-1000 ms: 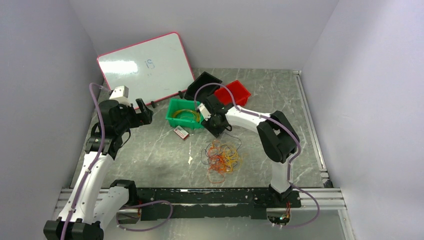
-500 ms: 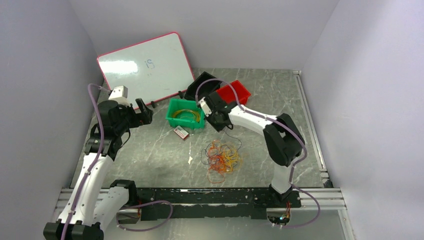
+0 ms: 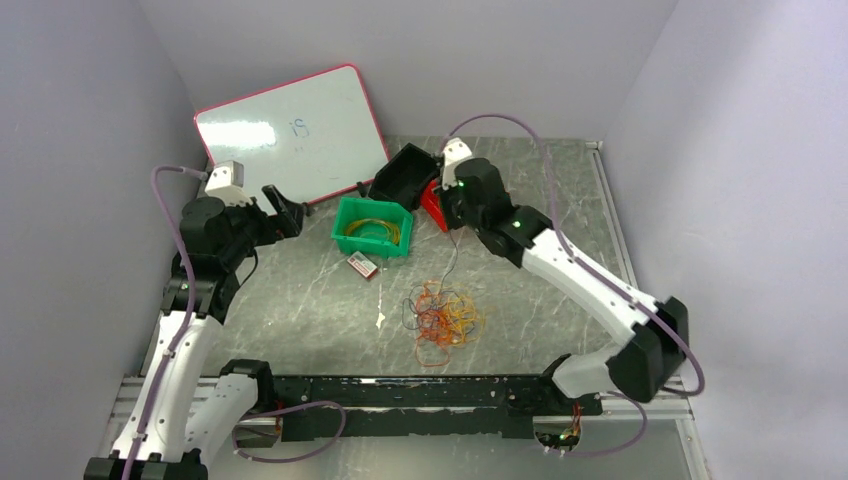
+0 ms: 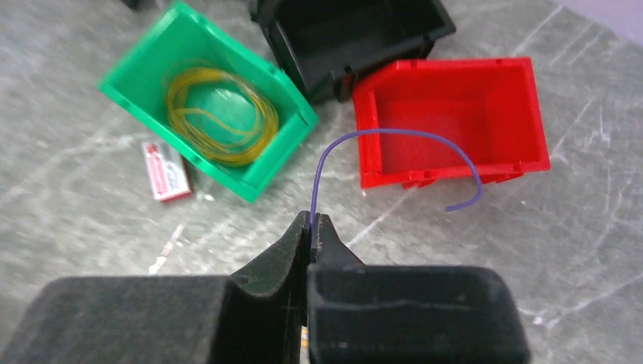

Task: Untangle the cables
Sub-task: Untie the cable.

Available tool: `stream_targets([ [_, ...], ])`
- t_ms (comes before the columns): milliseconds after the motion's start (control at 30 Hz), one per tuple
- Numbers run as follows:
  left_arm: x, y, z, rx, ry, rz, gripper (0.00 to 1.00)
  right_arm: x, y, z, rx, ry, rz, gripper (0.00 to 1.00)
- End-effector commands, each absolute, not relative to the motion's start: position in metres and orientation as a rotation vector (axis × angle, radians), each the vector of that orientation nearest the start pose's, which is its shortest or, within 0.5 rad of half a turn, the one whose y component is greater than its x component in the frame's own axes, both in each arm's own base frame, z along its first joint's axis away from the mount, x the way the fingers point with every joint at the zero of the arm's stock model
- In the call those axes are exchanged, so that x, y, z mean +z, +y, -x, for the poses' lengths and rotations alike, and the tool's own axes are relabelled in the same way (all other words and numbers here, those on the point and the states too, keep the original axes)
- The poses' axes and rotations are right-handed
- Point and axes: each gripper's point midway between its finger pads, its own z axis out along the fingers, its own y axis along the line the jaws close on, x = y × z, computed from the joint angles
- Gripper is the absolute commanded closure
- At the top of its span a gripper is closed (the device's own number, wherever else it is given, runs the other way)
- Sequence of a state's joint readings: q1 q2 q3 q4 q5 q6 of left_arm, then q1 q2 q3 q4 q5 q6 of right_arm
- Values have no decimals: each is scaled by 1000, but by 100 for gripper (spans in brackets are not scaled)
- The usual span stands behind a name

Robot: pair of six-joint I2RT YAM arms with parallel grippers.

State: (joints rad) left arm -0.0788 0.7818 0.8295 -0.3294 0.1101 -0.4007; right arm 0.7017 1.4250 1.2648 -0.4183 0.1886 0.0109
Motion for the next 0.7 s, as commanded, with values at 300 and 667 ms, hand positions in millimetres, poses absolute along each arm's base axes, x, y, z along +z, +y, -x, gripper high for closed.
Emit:
stream_targets([
  [300, 299, -98, -285, -650, 1765, -10, 0, 298, 254, -320, 515, 1813, 397, 100],
  [667, 336, -154, -290, -920, 1642, -274, 2, 382, 259, -319, 650, 1687, 261, 100],
])
